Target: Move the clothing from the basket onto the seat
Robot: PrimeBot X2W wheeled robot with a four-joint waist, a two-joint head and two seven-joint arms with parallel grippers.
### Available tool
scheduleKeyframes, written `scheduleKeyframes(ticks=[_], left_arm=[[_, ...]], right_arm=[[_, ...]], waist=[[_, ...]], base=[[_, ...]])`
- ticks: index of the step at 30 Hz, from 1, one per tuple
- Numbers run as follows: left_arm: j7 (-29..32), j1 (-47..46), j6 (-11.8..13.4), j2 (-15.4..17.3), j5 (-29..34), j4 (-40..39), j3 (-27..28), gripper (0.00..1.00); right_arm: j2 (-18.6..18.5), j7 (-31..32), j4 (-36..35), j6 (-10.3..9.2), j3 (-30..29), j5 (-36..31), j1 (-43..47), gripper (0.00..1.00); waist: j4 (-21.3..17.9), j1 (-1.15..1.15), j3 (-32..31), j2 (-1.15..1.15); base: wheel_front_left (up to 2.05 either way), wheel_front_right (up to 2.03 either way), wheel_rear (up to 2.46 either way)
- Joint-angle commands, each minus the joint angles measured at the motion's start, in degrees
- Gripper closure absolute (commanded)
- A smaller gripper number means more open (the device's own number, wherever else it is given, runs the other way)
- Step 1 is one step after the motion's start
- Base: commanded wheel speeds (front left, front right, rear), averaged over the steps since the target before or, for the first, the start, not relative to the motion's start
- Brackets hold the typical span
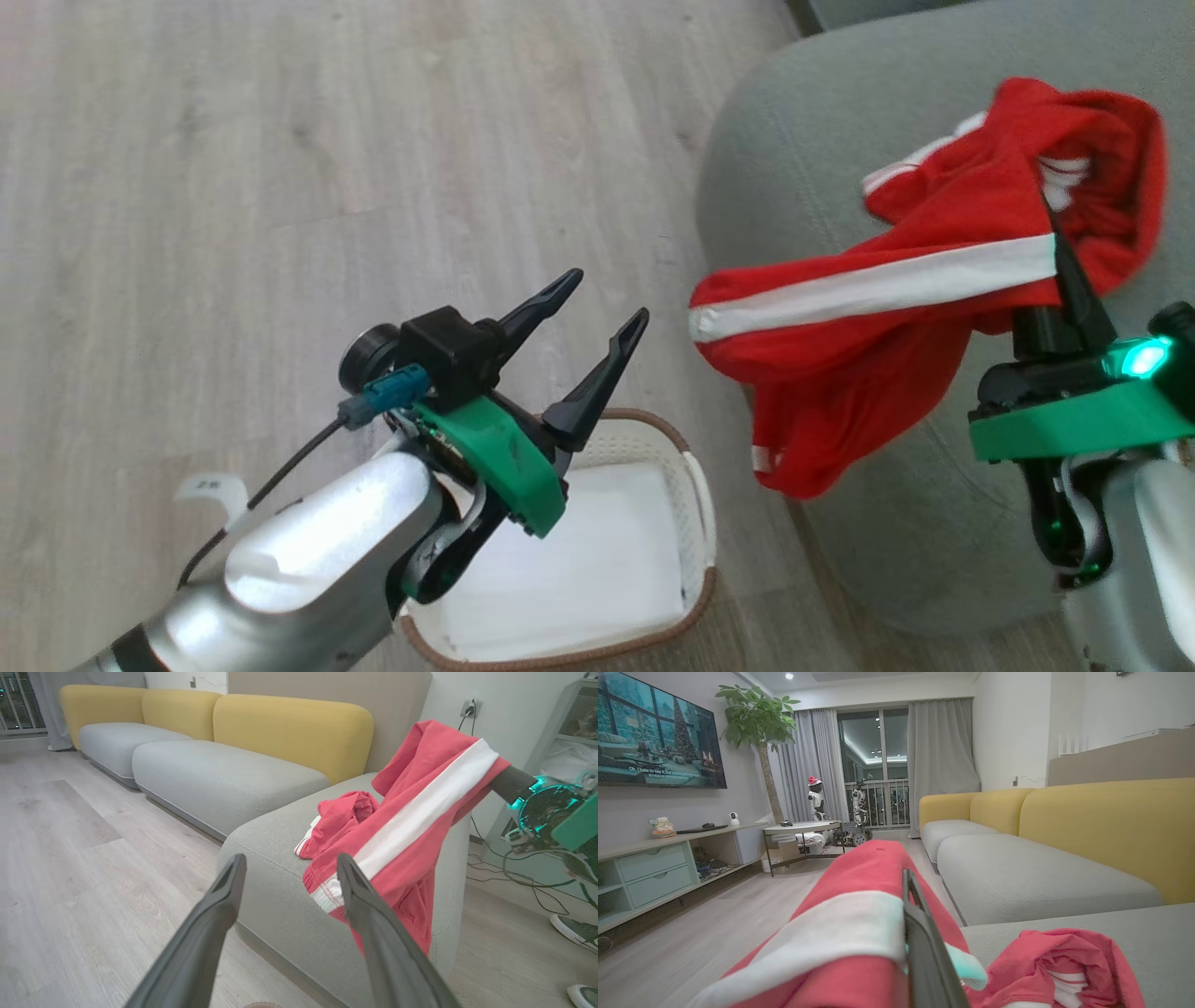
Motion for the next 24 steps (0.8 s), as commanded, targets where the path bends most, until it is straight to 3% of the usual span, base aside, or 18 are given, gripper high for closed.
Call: scheduleKeyframes(ticks=[1, 12, 24], left_arm=[[-0.6, -2.5, 0.5, 1.8, 0.9, -1.7, 2.9, 0.00], [-1.0, -2.8, 0.8, 2.2, 2.3, -1.8, 2.5, 0.00], [-1.1, -3.5, 0.7, 2.4, 3.1, -2.5, 2.2, 0.00]], right_arm=[[-0.6, 0.1, -3.3, -0.01, 0.5, -0.6, -0.5, 1.00], [1.0, 1.0, -7.4, -0.01, -0.4, -1.9, 1.5, 1.00], [1.5, 1.7, -9.9, -0.01, -1.2, -2.4, 1.5, 1.00]], waist=[[-2.6, 0.00, 0.9, 0.00], [-8.7, 0.00, 2.4, 0.00], [-10.7, 0.00, 4.4, 0.00]], base=[[0.00, 0.00, 0.00], [0.00, 0.00, 0.00], [0.00, 0.00, 0.00]])
